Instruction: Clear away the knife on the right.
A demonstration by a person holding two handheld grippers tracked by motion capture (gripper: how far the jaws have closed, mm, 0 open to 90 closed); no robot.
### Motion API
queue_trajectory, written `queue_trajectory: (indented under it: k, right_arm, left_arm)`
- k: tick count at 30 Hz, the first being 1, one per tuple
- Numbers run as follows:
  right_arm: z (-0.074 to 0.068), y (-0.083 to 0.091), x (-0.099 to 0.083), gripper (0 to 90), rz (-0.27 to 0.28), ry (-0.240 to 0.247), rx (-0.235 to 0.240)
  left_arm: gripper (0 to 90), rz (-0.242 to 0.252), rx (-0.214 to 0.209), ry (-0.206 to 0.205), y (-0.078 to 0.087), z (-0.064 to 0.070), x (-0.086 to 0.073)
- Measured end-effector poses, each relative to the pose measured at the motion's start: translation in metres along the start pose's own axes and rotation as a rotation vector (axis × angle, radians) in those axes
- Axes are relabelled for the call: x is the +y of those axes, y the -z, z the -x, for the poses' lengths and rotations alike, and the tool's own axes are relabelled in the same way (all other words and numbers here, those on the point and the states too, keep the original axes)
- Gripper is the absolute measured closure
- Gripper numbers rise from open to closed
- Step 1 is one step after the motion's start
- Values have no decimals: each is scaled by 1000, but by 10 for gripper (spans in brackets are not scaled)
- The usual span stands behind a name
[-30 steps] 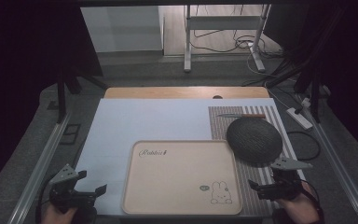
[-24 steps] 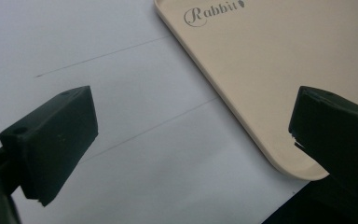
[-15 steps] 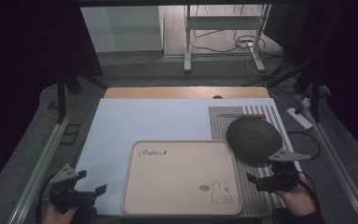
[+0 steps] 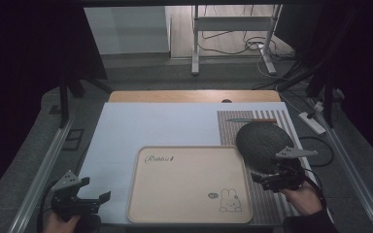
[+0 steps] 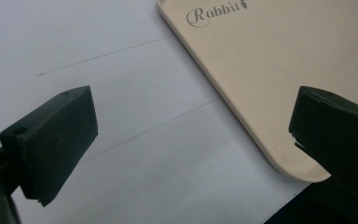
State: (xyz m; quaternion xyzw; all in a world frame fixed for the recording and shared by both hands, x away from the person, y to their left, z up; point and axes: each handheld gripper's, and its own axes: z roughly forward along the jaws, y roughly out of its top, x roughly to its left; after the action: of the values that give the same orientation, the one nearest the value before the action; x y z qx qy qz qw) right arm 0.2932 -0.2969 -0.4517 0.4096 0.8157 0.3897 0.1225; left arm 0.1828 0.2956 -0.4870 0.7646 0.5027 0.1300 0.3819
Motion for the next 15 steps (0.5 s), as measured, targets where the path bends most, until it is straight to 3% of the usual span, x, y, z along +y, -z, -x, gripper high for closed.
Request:
queue_trajectory:
  k: [10,15]
  right_arm:
    - [7,-15,14,3,-20,37,-51]
    - [15,-21,18,3,-32,16,-70]
  left_arm:
    - [12,0,1,4,0,0,0]
    - [12,-1,4,3,0,0,0]
